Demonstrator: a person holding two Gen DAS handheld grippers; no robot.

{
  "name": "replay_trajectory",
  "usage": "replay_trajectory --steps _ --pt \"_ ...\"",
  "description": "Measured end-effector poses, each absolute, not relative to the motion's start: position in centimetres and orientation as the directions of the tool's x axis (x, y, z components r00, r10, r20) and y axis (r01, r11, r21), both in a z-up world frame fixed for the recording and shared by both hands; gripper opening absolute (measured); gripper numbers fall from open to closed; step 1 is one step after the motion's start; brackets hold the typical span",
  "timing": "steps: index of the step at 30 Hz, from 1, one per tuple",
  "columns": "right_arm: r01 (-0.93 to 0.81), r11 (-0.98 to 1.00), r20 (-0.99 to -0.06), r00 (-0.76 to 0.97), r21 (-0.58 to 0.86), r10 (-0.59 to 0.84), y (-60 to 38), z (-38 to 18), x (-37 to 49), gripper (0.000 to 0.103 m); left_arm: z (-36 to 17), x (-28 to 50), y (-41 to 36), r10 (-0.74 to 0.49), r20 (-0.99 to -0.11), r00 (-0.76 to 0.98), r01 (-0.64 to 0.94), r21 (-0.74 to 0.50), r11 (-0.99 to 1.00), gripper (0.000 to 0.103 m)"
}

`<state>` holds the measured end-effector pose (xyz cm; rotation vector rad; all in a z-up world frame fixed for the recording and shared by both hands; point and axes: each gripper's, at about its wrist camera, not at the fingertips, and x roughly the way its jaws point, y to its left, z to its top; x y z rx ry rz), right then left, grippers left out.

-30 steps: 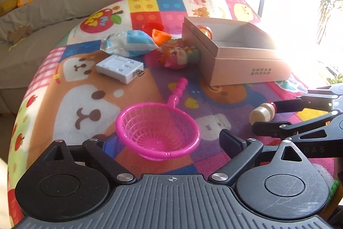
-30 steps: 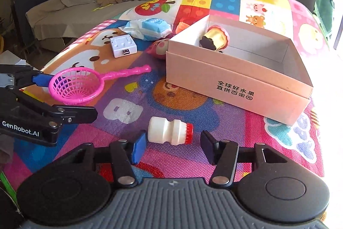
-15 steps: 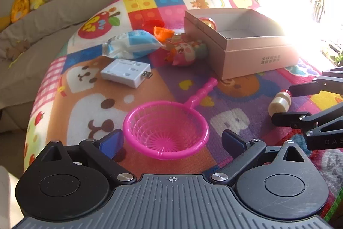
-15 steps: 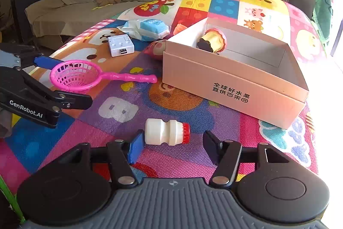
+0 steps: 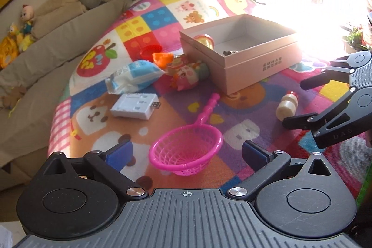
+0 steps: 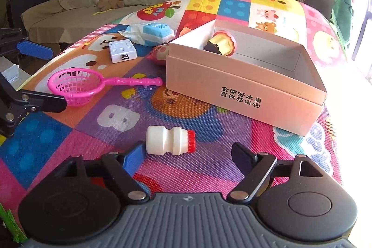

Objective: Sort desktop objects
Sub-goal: 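Grasp the yogurt bottle with the right gripper while the left grasps the basket handle, then lift the bottle and basket and release both into the pink box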

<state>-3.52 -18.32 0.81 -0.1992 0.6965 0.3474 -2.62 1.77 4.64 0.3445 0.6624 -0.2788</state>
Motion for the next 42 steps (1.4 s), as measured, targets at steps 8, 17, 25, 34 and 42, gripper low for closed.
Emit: replay_trajectory --steps 8,17,25,34,42 --pt "-0.383 0.921 -0.649 0.719 -0.071 0.249 -18.2 0.9 -3.8 0.08 1.6 1.8 1.2 -0.155 -0.701 0.696 0.356 0.149 0.923 0.103" --pt "-0.415 0.909 -0.664 0.689 -0.031 0.292 -17.7 1.5 -3.4 0.051 1.3 1.6 1.3 -0.142 -0.686 0.714 0.298 0.114 0.948 0.088" --pt "-0.45 0.893 -0.643 0.686 -0.007 0.34 -19.9 4.8 -4.6 0.043 5.5 -2.6 2.5 -0.168 -0.616 0.769 0.269 0.075 0.96 0.087" --pt "-0.212 0.966 -0.304 0.939 -0.149 0.159 -25.2 15.3 -4.9 0.043 16.5 1.1 -2.5 -0.364 -0.289 0.885 0.371 -0.032 0.928 0.087" --pt "-0.165 0.972 -0.401 0.912 -0.17 0.084 -25.4 11.8 1.2 0.043 16.6 10.4 -11.4 -0.436 -0.343 0.832 0.435 -0.086 0.897 0.097"
